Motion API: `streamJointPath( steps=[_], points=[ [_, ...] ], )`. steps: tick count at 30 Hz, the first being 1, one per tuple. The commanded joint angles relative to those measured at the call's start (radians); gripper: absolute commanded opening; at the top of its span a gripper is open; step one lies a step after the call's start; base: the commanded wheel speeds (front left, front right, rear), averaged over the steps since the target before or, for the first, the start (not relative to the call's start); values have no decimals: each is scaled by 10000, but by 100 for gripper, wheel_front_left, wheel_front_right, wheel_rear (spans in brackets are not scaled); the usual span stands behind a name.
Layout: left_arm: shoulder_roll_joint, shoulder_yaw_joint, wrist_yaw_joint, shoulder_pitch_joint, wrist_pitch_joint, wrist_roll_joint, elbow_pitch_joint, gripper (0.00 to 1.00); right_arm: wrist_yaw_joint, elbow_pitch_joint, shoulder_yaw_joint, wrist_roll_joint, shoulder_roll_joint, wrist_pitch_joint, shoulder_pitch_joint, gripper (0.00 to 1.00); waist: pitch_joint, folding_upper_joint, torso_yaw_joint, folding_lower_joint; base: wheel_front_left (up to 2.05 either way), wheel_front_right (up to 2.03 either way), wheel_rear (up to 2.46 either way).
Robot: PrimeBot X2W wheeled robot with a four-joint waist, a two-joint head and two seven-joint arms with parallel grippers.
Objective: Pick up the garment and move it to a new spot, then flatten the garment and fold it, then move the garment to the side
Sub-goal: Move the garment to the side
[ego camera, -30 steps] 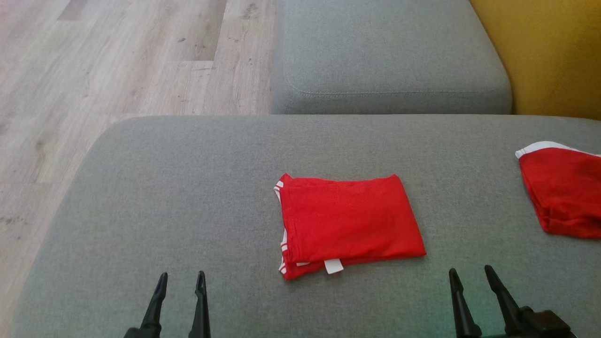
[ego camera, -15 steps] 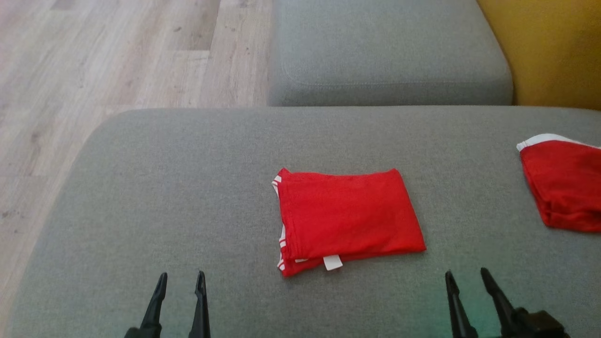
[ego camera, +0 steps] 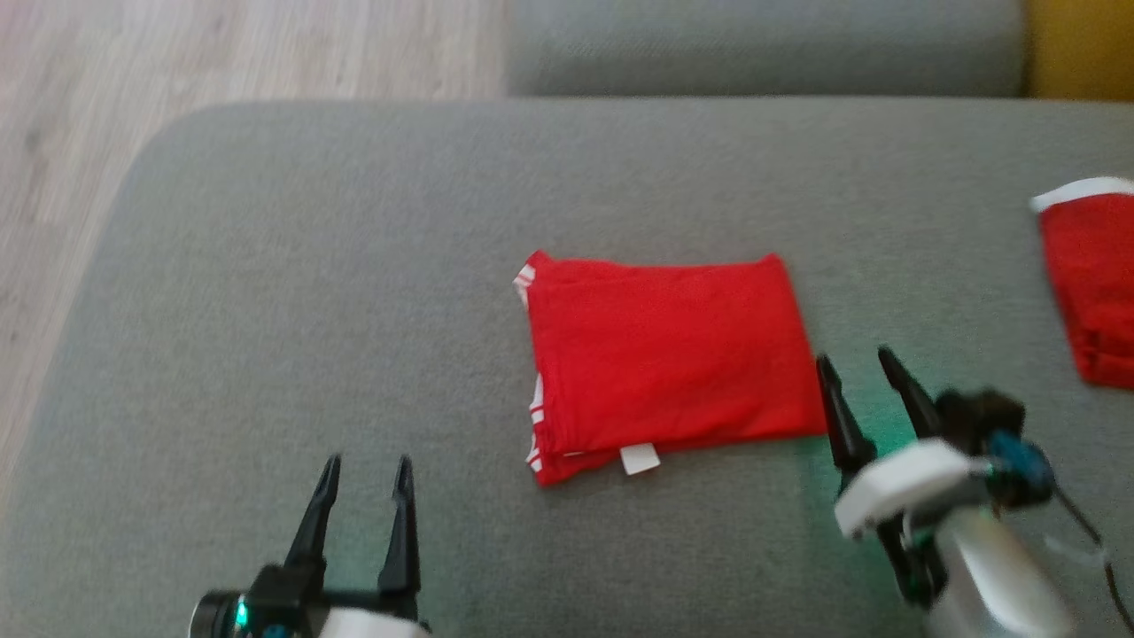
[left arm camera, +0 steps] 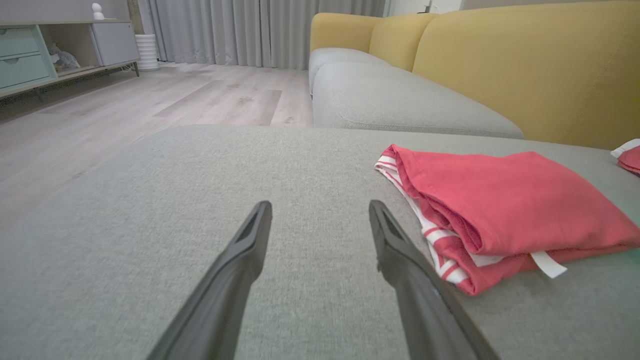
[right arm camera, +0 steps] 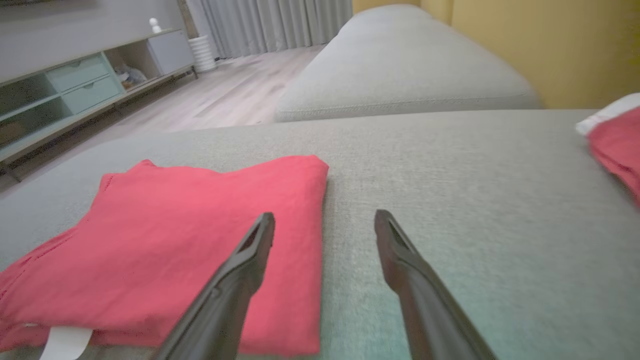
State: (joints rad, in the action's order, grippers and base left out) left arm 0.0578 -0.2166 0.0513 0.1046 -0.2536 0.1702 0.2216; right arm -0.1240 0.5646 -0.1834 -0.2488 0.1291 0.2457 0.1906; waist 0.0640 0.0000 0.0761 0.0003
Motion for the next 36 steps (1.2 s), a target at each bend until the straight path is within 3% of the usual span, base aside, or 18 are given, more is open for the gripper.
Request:
streamJointPath(
  steps=[1,10,11,12,13,22,36],
  points=[
    [-68,195,-54,-617,-82,57,-306,100,-67,429,-333,-140,96,-138,908,100,446,0,247,-3,0,0,0],
    [-74,-369,59,-1163,-82,566,-333,100,-67,3650,-650,-652,-4,-1005,2914,100,934,0,769,-3,0,0,0],
    [-74,-396,93,-1175,-82,576,-318,100,-67,3896,-730,-770,-59,-1081,2992,90,944,0,795,-3,0,0,0],
    [-74,-414,121,-1181,-82,600,-307,100,-67,4072,-813,-911,-113,-1105,3063,41,950,0,814,-3,0,0,0],
    [-74,-418,138,-1186,-82,609,-300,100,-67,4184,-914,-1047,-153,-1078,3128,0,955,0,822,-3,0,0,0],
    [-75,-333,209,-1296,-82,535,-614,100,-67,4554,-1650,-1355,567,-380,4298,0,1242,0,368,-3,0,0,0],
    [-75,-451,64,-1873,-82,440,-764,100,-67,5158,-1401,-895,3267,-310,6721,0,2240,0,-308,-3,0,0,0]
  ],
)
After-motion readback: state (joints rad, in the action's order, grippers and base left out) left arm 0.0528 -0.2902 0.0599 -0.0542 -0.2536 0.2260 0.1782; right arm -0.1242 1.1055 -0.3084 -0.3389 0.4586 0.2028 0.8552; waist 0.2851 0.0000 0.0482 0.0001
